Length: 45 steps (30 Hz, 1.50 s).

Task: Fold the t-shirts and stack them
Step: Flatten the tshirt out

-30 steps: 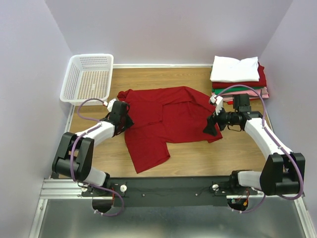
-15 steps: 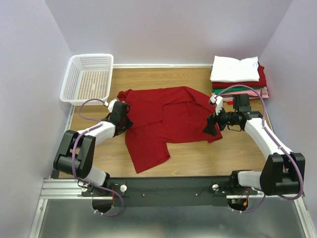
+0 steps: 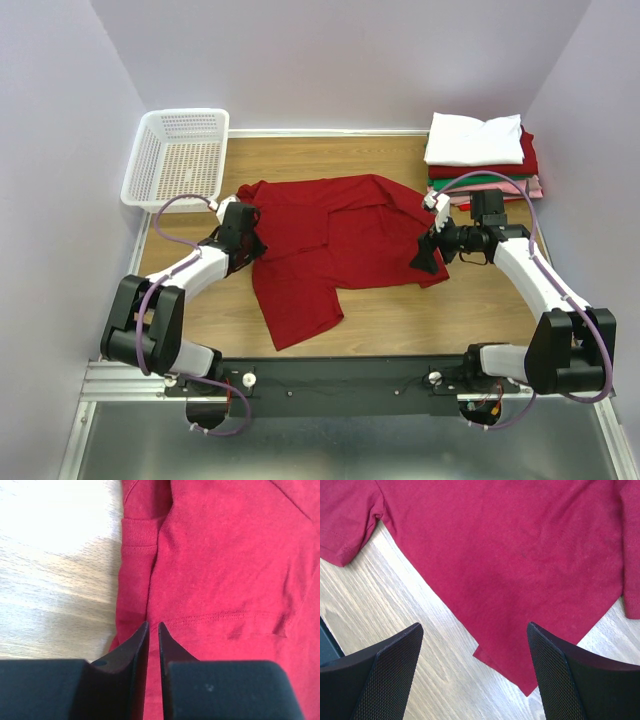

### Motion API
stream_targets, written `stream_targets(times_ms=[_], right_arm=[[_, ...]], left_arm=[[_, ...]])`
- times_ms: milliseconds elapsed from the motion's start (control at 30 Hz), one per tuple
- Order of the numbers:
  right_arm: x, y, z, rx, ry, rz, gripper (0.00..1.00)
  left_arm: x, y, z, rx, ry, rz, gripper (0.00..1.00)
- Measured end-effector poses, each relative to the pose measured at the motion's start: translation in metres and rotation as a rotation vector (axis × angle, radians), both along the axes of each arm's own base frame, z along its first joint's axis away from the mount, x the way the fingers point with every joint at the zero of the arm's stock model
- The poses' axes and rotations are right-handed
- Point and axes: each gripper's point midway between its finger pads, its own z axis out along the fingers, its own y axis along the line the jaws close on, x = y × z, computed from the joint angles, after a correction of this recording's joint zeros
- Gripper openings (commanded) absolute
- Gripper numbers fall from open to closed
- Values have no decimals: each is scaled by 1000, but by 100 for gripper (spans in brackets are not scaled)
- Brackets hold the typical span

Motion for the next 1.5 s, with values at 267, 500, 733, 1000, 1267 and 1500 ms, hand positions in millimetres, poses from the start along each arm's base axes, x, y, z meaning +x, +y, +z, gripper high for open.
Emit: stream_targets(times_ms=[267,500,733,1000,1267,1500], right_arm=[[0,0,0,0,0,0,91],[-1,0,0,0,-1,0,91],[-1,0,0,0,-1,0,91],[-1,0,0,0,-3,0,91],[0,-2,1,1,-5,-6,91],[-1,-2,0,1,-1,-5,91]], left_arm=[[-6,-5,-8,-2,37,-48,24],[-9,-3,-11,7,48,-49,26],[-12,5,-14,41,62,-24,27],[-13,5,-23,50,86,-29,26],[-13,1,-24,38,86,-57,25],[-12,-2,-25,33,83,-75,16]])
